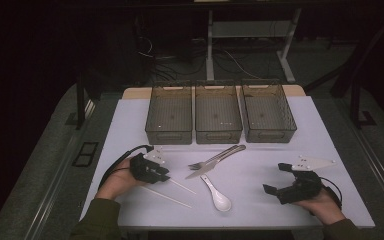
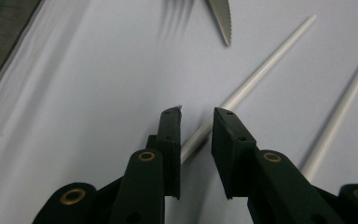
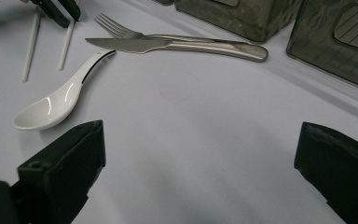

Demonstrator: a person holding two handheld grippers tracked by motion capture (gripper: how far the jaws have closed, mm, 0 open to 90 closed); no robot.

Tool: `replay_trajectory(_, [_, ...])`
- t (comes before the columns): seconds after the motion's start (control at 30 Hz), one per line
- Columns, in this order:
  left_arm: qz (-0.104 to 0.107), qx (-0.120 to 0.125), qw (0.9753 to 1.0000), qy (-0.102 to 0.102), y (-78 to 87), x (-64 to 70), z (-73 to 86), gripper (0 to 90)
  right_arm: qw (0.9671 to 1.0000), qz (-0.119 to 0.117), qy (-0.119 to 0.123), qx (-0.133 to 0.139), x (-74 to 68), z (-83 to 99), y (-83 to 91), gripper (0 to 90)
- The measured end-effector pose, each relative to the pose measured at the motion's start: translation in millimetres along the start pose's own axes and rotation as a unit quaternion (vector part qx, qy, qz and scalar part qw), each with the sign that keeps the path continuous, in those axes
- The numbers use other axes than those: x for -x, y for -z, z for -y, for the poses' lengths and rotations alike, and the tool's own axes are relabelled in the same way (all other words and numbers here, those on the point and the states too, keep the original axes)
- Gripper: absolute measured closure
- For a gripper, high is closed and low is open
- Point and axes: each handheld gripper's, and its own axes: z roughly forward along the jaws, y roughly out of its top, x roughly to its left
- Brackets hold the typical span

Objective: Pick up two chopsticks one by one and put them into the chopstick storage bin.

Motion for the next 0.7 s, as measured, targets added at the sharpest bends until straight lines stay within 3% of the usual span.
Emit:
replay_trajectory(0.47, [-0.011, -0.010, 0.9998, -0.014, 5.3, 19.9, 5.6, 72.8, 1.0000, 0.000, -0.001, 0.000, 0.1, 0.1, 0.4, 1.9])
replay_trajectory(0.57, [-0.010, 0.003, 0.9999, -0.012, 6.2, 20.8, 3.3, 67.7, 1.0000, 0.000, 0.000, 0.000, -0.2, -0.1, 0.2, 1.9])
replay_trajectory(0.7, [0.006, 0.038, 0.9988, -0.029, 7.7, 30.6, -11.5, 65.8, 1.0000, 0.000, 0.000, 0.000, -0.1, -0.2, 0.2, 1.9])
